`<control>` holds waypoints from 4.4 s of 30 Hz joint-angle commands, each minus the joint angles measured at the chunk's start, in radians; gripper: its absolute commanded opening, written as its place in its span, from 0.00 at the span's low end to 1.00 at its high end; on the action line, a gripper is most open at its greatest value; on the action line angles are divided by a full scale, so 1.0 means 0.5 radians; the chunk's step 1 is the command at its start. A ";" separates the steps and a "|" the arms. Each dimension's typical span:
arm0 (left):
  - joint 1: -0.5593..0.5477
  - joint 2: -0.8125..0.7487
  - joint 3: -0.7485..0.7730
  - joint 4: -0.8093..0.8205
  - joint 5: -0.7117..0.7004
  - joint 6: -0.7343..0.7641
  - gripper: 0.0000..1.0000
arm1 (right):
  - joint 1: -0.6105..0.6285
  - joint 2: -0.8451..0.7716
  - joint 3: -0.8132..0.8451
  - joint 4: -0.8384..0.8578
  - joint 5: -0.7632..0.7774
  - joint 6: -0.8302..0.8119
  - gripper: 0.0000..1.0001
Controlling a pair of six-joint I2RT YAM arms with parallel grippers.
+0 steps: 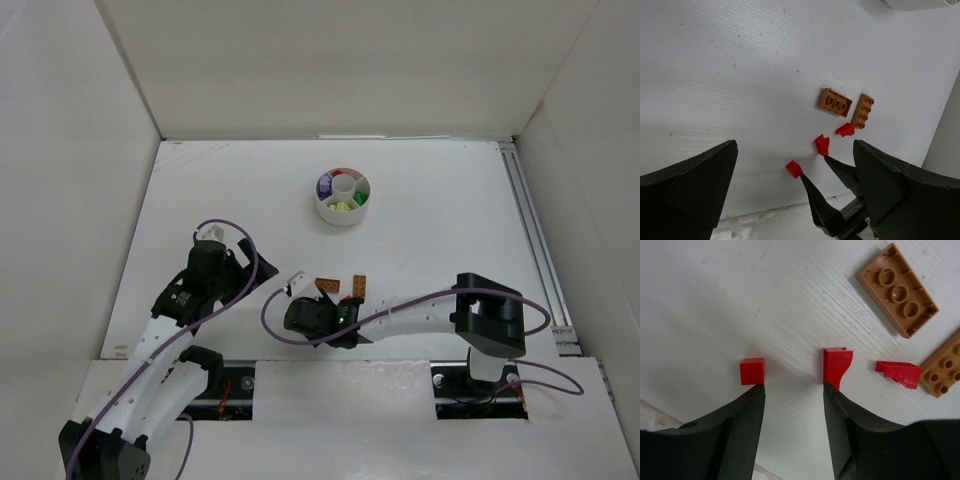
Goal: Sort the legos into containers by color
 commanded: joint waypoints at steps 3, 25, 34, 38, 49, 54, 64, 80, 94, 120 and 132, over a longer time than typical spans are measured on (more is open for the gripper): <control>-0.008 0.000 -0.009 0.032 0.017 -0.005 1.00 | 0.001 -0.017 0.089 -0.126 0.223 0.154 0.56; -0.008 -0.018 -0.027 0.050 0.017 -0.005 1.00 | -0.152 0.072 0.025 0.186 0.070 -0.024 0.33; -0.008 -0.018 -0.027 0.050 -0.002 -0.005 1.00 | -0.152 0.045 -0.002 0.150 0.027 -0.005 0.19; -0.008 0.000 -0.027 0.050 -0.002 -0.005 1.00 | -0.171 -0.108 -0.024 0.131 0.061 -0.060 0.09; -0.008 0.082 0.065 0.342 0.035 0.093 1.00 | -0.906 -0.627 0.092 0.278 -0.338 -0.747 0.06; -0.008 0.322 0.261 0.443 0.017 0.142 1.00 | -1.455 -0.493 0.396 0.278 -0.773 -0.962 0.06; -0.027 0.865 0.782 0.526 -0.066 0.323 1.00 | -1.803 0.204 1.288 0.113 -1.169 -1.159 0.06; 0.010 1.126 1.065 0.584 -0.066 0.449 1.00 | -1.898 0.808 1.903 0.058 -1.317 -1.159 0.11; 0.035 1.184 1.175 0.502 -0.100 0.486 1.00 | -1.898 0.769 1.847 -0.065 -1.265 -1.220 0.41; 0.035 0.884 0.835 0.330 0.047 0.372 1.00 | -1.018 -0.600 0.062 0.005 -1.062 -1.073 0.55; 0.035 0.826 0.774 0.075 -0.164 0.292 1.00 | -0.186 -0.370 -0.168 0.389 -0.691 -0.699 0.55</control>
